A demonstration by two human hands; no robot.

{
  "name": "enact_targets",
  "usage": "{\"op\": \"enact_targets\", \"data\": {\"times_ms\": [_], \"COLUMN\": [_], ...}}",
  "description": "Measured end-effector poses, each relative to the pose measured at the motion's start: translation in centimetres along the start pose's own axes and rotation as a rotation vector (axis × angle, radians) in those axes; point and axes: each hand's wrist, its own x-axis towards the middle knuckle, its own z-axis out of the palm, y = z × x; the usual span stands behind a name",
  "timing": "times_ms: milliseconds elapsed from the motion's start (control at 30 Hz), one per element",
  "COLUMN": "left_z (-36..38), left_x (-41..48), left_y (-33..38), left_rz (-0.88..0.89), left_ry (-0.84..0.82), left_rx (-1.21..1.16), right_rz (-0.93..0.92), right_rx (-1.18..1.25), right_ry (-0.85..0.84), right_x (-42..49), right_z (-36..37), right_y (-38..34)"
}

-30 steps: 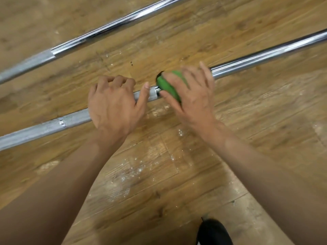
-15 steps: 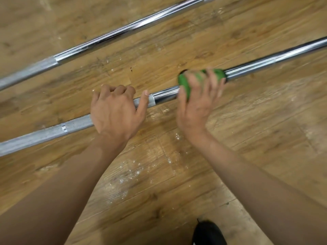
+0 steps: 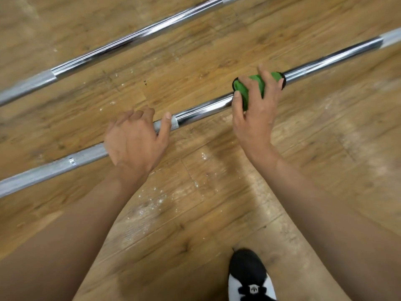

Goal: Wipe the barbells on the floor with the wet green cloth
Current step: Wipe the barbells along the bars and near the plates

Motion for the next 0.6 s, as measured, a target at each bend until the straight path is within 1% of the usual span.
{"op": "enact_targets", "data": {"times_ms": [67,167,233,267,333,467,533,600], "left_z": [-0.1,-0.1,0.1,0.2,0.4,0.3,0.2,0.0], "left_x": [-0.7,-1.8,-2.8,-3.3,-4.3,-6.4,-7.5,-8.5], "left_y": [0.2,0.6,0.7,0.8,1.0,1.6,1.9,2.3], "left_rz": [-0.01,-0.006,0.001,0.0,-0.002,0.016,0.026,0.034], "left_ry": [0.01,0.02,0.019,0.022,0.04,0.062,0.05,0.037], "left_rx": [0.002,0.017,0.015,0.007,-0.019,-0.055,-0.05,-0.041], "right_rz": [-0.052,-0.263,-0.364,-0.377,-0.334,-0.086,0.022,0.048], "right_rx": [0.001,0.002,-0.022,-0.029,-0.032,-0.118,-0.173,-0.244], "right_ry": [-0.038,-0.186,-0.253,-0.264,-0.253,-0.162,-0.126,-0.091], "right_x": [-2.0,-5.3,-6.1,-5.9,-5.1,-2.6,-2.5,-3.8], "right_z": [-0.1,-0.3,-0.8,-1.3,-2.7,-5.8,-6.5,-6.3], "right_y": [-2.2,-5.4,-5.9,-5.6,-3.8,0.7,0.6,-1.3]}}
